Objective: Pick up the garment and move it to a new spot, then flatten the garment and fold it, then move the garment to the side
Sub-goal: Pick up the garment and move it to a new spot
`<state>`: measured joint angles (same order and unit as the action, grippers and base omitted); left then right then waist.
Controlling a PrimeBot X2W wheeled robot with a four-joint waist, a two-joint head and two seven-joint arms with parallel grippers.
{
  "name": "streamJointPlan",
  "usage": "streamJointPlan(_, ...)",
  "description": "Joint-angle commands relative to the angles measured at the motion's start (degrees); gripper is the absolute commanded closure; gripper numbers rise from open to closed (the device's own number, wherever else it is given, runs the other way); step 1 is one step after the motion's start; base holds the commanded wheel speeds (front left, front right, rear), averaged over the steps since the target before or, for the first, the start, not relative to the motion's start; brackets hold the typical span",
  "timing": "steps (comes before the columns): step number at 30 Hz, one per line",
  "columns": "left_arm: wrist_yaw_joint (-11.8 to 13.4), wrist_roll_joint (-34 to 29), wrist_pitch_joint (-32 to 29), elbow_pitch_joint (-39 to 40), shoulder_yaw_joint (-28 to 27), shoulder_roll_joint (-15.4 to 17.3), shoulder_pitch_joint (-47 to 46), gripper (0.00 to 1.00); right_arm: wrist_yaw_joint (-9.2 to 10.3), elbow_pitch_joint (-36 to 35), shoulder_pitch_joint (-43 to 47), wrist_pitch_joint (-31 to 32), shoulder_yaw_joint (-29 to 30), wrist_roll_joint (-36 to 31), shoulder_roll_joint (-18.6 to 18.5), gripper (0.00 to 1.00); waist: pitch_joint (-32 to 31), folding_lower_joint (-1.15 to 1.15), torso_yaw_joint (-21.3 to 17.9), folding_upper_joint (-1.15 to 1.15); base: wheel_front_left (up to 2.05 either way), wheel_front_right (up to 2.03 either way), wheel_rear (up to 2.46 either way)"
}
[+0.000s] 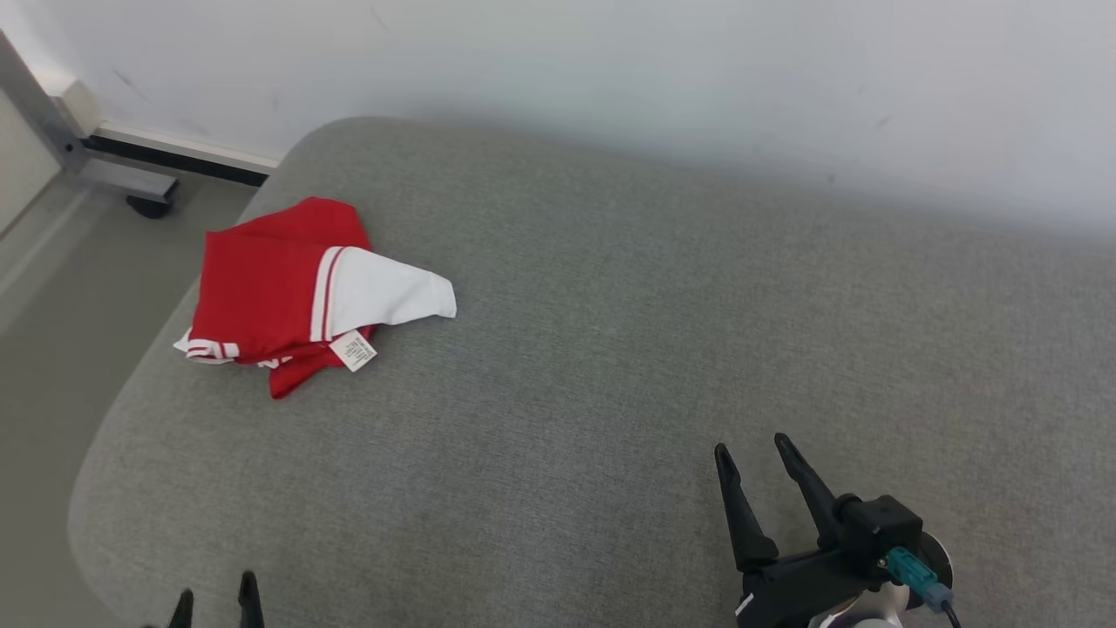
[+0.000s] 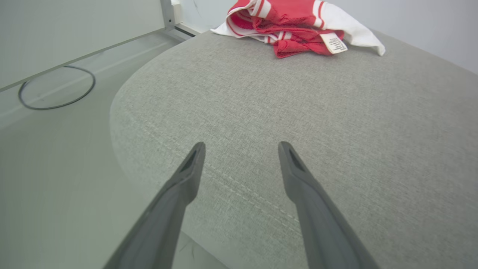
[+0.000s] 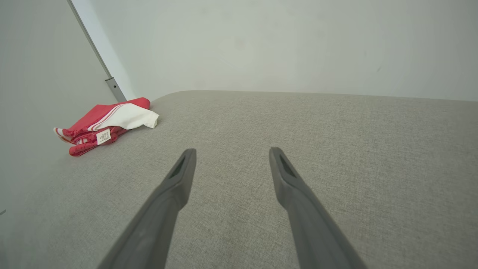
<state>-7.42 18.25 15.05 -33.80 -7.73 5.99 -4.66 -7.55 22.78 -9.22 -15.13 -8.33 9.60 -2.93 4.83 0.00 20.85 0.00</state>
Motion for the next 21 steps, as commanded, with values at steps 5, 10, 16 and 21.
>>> streamJointPlan(5, 0.0, 3.0, -0.4, -4.3, 4.2, 5.9, -8.9, 0.00, 0.15, -0.5, -1.7, 0.0, 0.8, -1.9, 0.0, 0.00, 4.0, 0.00, -2.9, 0.00, 0.00, 0.00, 0.00)
streamJointPlan(10, 0.0, 5.0, -3.5, -5.4, 8.7, 13.0, -19.3, 0.00, 0.14, -1.1, -3.2, 0.0, 0.8, -2.8, -0.8, 0.00, 7.4, 0.00, -4.1, 0.00, 0.00, 0.00, 0.00)
streamJointPlan(16, 0.0, 8.1, -8.4, -6.8, 16.1, 18.5, -30.2, 0.00, 0.14, -2.8, -5.1, 0.0, 0.1, -2.6, -2.0, 0.00, 11.3, 0.00, -6.2, 0.00, 0.00, 0.00, 0.00)
streamJointPlan(21, 0.0, 10.7, -11.8, -8.4, 21.0, 21.2, -35.4, 0.00, 0.15, -4.0, -6.2, 0.0, -1.1, -1.9, -3.0, 0.00, 13.1, 0.00, -8.3, 0.00, 0.00, 0.00, 0.00)
